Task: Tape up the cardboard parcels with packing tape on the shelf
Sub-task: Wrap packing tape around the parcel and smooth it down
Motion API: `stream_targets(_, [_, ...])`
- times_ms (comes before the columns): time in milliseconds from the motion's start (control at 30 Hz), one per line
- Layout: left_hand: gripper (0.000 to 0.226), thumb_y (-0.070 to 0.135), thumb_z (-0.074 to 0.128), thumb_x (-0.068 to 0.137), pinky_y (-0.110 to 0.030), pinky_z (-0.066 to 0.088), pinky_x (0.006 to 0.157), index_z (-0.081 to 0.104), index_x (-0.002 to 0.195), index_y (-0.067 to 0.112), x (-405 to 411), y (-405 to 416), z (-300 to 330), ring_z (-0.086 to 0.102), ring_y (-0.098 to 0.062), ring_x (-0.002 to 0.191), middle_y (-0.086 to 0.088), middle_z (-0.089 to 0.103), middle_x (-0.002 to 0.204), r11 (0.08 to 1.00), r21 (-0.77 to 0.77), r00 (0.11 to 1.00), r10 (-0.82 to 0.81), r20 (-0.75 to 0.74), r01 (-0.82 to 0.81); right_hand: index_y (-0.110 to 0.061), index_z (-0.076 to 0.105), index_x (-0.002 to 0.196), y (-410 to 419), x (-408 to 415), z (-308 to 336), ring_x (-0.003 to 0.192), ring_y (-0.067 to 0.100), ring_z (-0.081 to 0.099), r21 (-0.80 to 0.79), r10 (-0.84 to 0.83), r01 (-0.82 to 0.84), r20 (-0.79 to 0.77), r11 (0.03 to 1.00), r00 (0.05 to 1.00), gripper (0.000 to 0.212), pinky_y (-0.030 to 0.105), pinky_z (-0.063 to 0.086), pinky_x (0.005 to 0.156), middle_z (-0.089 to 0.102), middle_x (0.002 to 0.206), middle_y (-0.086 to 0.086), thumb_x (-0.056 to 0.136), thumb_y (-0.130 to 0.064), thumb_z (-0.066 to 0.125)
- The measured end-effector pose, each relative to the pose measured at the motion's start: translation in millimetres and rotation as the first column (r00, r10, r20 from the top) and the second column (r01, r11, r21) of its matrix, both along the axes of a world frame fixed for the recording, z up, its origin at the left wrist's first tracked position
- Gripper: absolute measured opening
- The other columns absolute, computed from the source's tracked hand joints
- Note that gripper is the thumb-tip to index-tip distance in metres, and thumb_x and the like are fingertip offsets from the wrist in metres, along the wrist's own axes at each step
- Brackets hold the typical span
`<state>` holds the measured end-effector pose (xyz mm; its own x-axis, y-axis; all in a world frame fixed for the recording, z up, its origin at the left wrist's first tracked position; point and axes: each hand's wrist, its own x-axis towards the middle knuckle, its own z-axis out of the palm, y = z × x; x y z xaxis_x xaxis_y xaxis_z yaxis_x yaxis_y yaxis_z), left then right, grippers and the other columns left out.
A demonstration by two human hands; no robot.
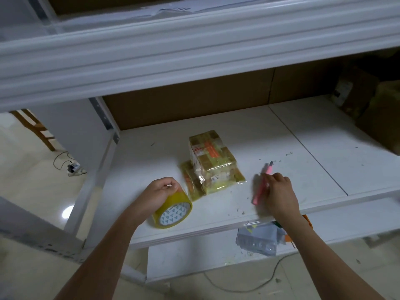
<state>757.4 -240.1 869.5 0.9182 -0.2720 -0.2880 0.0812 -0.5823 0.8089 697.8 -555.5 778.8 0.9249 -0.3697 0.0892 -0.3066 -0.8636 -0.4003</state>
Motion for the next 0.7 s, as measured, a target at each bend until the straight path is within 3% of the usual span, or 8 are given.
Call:
stream_targets(100, [0.019,0.019,0.049,0.102,-0.029,0.05,0.071,0.064,0.095,0.01,-2,1,1,0.066,-0.024,0.084,-0.007,0.07,0.097,1.0,-0.006,1.0,-0.017,-0.011,0.017,-0.013,0.055,0.136,17,-10,14,0.111,0.034,0.047,-0.014,-0.07,0.073,0.161,0.997,0.984,0.054,0.038,0.049,0.067,0.056,0.122,0.016,0.084,0.003,0.058])
stream_targets(200, [0.017,0.018,0.05,0.102,-0.027,0.05,0.068,0.062,0.094,0.008,-4,3,0,0.066,-0.02,0.078,-0.005,0.07,0.091,0.999,-0.037,1.0,-0.026,-0.008,0.026,-0.011,0.07,0.11,63,-21,30,0.088,0.026,0.059,0.064,0.203,-0.251,0.419,0.966,0.885,0.028,0.034,0.051,0.067,0.063,0.099,0.009,0.085,-0.003,0.06])
stream_targets(267, [0.017,0.018,0.051,0.101,-0.026,0.05,0.067,0.062,0.092,0.009,-4,5,-1,0.066,-0.018,0.076,-0.004,0.07,0.088,0.998,-0.051,0.999,-0.032,-0.001,0.032,-0.011,0.071,0.105,104,-22,36,0.082,0.018,0.061,0.277,0.33,-0.452,0.39,0.848,0.859,0.019,0.032,0.053,0.072,0.065,0.094,0.004,0.092,-0.016,0.057])
stream_targets(300, [0.017,0.018,0.051,0.101,-0.025,0.05,0.066,0.062,0.091,0.01,-5,5,-1,0.067,-0.018,0.076,-0.004,0.07,0.087,0.998,-0.054,0.999,-0.038,0.002,0.038,-0.01,0.071,0.104,121,-18,37,0.082,0.016,0.063,0.399,0.336,-0.468,0.357,0.789,0.871,0.02,0.032,0.054,0.074,0.066,0.094,0.004,0.094,-0.022,0.058])
stream_targets(400, [0.017,0.015,0.052,0.101,-0.019,0.05,0.064,0.063,0.088,0.013,-8,4,0,0.068,-0.015,0.076,-0.002,0.072,0.084,0.994,-0.095,0.999,-0.049,-0.008,0.048,-0.009,0.073,0.098,158,2,40,0.083,0.011,0.066,0.656,0.224,-0.339,0.255,0.674,0.94,0.031,0.032,0.055,0.078,0.071,0.09,0.0,0.092,-0.039,0.065])
stream_targets(567, [0.018,0.003,0.051,0.098,-0.017,0.052,0.071,0.066,0.093,0.011,-11,16,2,0.069,-0.012,0.081,0.0,0.074,0.089,0.985,-0.167,0.998,-0.05,-0.025,0.045,-0.012,0.067,0.07,179,22,39,0.075,0.018,0.068,0.799,0.091,-0.239,0.227,0.552,0.97,0.02,0.038,0.056,0.078,0.072,0.077,0.003,0.083,-0.024,0.077])
stream_targets(633, [0.024,-0.003,0.049,0.097,-0.017,0.052,0.074,0.069,0.098,0.01,-14,24,3,0.069,-0.009,0.086,0.0,0.074,0.095,0.98,-0.188,0.998,-0.066,-0.021,0.061,-0.013,0.066,0.072,182,24,38,0.077,0.019,0.069,0.812,0.1,-0.232,0.211,0.536,0.972,0.02,0.042,0.056,0.08,0.071,0.078,0.002,0.083,-0.025,0.077])
stream_targets(700, [0.029,-0.004,0.049,0.097,-0.021,0.052,0.078,0.07,0.096,0.016,-16,34,3,0.069,-0.014,0.09,-0.005,0.073,0.099,0.98,-0.186,0.997,-0.074,-0.011,0.071,-0.013,0.066,0.087,183,27,40,0.083,0.02,0.068,0.832,0.162,-0.243,0.185,0.499,0.969,0.022,0.046,0.055,0.084,0.069,0.088,0.001,0.082,-0.031,0.078])
